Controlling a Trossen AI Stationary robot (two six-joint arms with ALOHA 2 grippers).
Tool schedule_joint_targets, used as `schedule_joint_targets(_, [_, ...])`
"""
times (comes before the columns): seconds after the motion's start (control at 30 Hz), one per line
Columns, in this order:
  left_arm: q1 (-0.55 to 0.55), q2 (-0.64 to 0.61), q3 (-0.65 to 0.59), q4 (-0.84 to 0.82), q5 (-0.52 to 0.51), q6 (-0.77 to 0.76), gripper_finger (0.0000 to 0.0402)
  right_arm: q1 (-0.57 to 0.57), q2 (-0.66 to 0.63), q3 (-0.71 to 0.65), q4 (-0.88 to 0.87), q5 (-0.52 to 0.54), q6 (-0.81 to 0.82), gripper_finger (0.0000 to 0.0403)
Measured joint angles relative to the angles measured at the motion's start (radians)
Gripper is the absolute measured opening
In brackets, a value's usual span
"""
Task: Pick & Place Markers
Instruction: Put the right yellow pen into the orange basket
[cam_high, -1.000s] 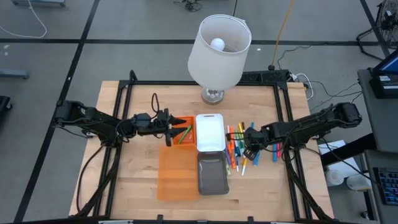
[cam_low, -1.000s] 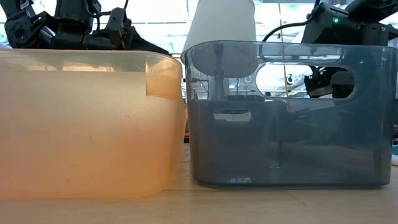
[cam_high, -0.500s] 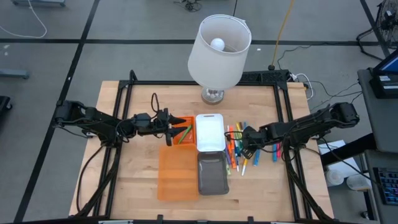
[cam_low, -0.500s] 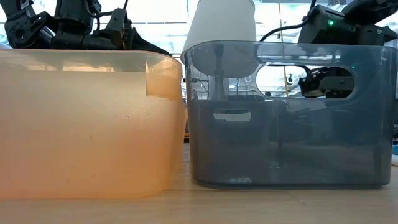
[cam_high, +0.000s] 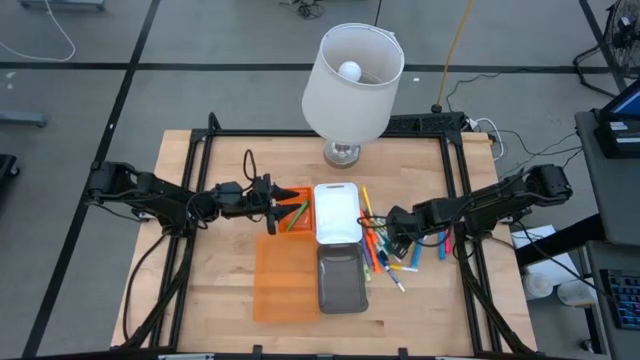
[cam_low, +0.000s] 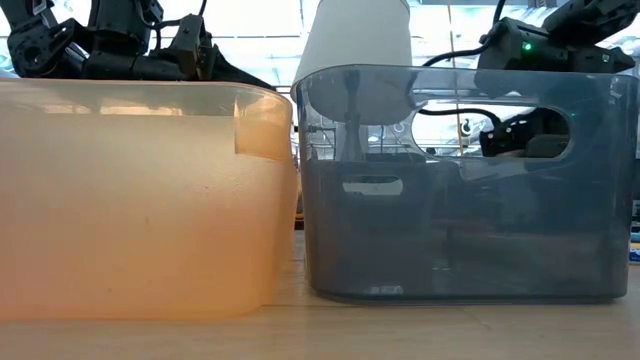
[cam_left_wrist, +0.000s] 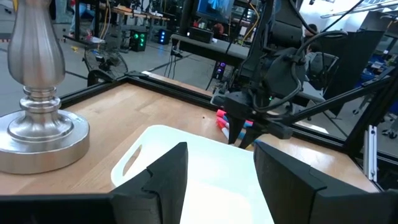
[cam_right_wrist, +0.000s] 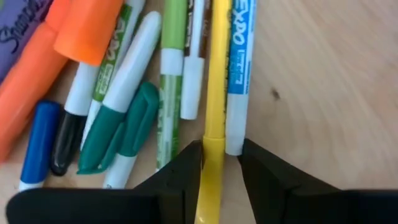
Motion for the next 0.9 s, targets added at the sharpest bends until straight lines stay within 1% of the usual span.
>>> schedule_joint_targets(0.13, [0.000,0.000,0.000,0.000,0.000,0.001,0.0186,0.000,0.000,0.000,-0.008,0.000,-0.034,0.0103])
schedule_joint_targets(0.2, [0.000,0.000,0.000,0.000,0.000,0.001,0.0187,0.000,0.000,-0.001,-0.024,0.001,-0.035,0.0096])
schedule_joint_targets(0.4, [0.000,0.000,0.000,0.000,0.000,0.001,0.0186,-0.001,-0.005,-0.002,-0.088,0.037,-0.035,0.0049])
schedule_joint_targets(0.53, [0.000,0.000,0.000,0.000,0.000,0.002,0.0186,-0.001,-0.011,-0.002,-0.094,0.045,-0.037,0.0021])
schedule_joint_targets(0.63, [0.000,0.000,0.000,0.000,0.000,0.002,0.0186,-0.001,-0.012,-0.002,-0.093,0.040,-0.058,0.0020])
schedule_joint_targets(0.77, [0.000,0.000,0.000,0.000,0.000,0.003,0.0186,-0.002,-0.022,-0.003,-0.089,0.002,-0.069,0.0020])
schedule_joint_targets(0.9, [0.000,0.000,0.000,0.001,0.000,0.003,0.0186,-0.001,-0.069,-0.005,-0.127,-0.024,-0.034,0.0020])
